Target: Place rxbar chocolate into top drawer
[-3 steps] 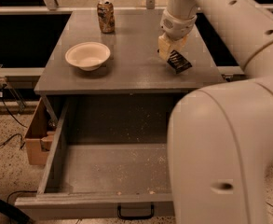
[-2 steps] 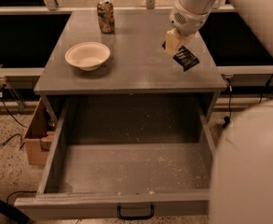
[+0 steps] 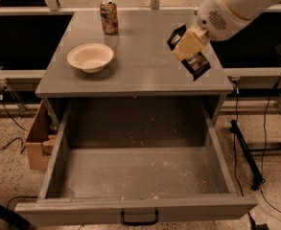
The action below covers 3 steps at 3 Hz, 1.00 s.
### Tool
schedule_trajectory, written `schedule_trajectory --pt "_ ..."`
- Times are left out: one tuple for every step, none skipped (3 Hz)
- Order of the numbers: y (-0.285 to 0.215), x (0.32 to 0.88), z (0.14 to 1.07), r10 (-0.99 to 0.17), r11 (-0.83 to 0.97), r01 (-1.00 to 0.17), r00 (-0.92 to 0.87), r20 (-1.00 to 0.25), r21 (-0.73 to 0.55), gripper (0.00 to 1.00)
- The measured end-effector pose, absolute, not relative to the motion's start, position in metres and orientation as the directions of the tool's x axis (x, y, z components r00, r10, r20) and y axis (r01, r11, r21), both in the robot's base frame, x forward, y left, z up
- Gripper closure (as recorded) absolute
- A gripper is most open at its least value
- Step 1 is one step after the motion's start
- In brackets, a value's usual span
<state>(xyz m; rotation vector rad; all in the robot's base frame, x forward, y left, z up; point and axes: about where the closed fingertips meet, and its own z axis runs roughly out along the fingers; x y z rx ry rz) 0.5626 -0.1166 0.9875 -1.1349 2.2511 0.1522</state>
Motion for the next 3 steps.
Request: schedule_trajectory --pt "-0.08 0.507 0.993 -0.681 0.558 -0.806 -0.309 -0.664 -0.196 1.0" --pt "-0.031 0.482 0.934 -0.687 0.487 -0.858 -0.261 -0.678 -0.163 1.0" --pt "0.005 0.47 0.855 -0.755 0.407 -0.908 -0.272 -0.597 -0.102 1.0"
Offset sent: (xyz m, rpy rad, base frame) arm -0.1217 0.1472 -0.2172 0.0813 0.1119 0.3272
